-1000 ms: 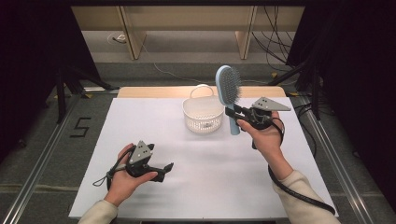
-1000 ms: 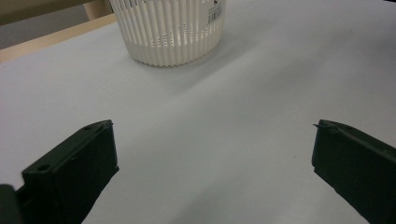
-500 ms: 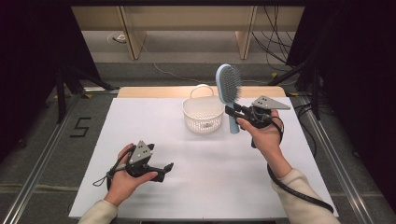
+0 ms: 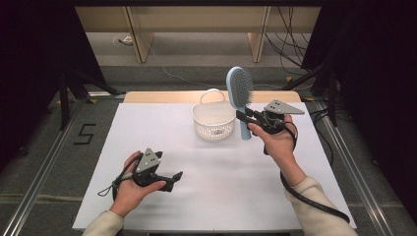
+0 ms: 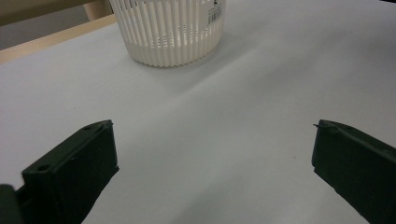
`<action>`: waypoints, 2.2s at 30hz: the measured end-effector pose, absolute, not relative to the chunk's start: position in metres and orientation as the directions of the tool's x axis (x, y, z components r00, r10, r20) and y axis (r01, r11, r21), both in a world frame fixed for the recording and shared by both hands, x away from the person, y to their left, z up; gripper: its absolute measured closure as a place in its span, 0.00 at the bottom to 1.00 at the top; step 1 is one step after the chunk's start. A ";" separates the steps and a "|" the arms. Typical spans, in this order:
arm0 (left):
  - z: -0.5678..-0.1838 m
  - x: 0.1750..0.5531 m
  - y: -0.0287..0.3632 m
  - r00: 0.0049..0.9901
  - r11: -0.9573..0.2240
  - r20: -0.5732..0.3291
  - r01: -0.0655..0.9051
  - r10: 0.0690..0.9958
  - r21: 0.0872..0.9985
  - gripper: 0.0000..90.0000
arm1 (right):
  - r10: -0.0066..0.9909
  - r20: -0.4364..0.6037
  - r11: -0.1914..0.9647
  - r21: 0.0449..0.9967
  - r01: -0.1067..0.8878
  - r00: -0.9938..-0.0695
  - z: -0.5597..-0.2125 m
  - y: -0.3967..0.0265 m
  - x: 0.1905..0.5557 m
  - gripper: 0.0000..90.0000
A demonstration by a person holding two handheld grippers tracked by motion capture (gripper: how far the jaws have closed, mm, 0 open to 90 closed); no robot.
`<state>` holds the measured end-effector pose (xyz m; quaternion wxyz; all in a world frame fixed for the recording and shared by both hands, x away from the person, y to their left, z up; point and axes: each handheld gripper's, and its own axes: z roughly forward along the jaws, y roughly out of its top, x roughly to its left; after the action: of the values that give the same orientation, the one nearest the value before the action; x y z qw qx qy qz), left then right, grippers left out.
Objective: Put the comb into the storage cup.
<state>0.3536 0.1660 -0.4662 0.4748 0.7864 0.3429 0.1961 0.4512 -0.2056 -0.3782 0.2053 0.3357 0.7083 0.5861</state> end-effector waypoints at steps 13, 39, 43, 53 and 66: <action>-0.466 0.354 0.166 0.688 -0.314 -0.017 0.353 0.726 0.881 0.00 | 0.718 0.102 0.084 0.969 0.231 -0.689 -0.376 -0.205 0.454 0.78; -0.466 0.354 0.166 0.688 -0.314 -0.018 0.353 0.725 0.881 0.00 | 0.712 0.098 0.080 0.972 0.219 -0.696 -0.374 -0.197 0.459 0.78; -0.466 0.354 0.166 0.688 -0.313 -0.018 0.354 0.725 0.881 0.00 | 0.712 0.098 0.078 0.973 0.217 -0.696 -0.373 -0.196 0.460 0.78; -0.467 0.354 0.166 0.689 -0.313 -0.019 0.354 0.725 0.881 0.00 | 0.712 0.095 0.080 0.973 0.214 -0.696 -0.372 -0.195 0.463 0.78; -0.467 0.354 0.166 0.689 -0.314 -0.019 0.355 0.725 0.881 0.00 | 0.709 0.096 0.078 0.974 0.213 -0.699 -0.372 -0.190 0.467 0.78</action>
<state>0.3538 0.1662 -0.4667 0.4748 0.7867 0.3430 0.1948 0.4669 -0.1899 -0.3716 0.2084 0.3276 0.7040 0.5947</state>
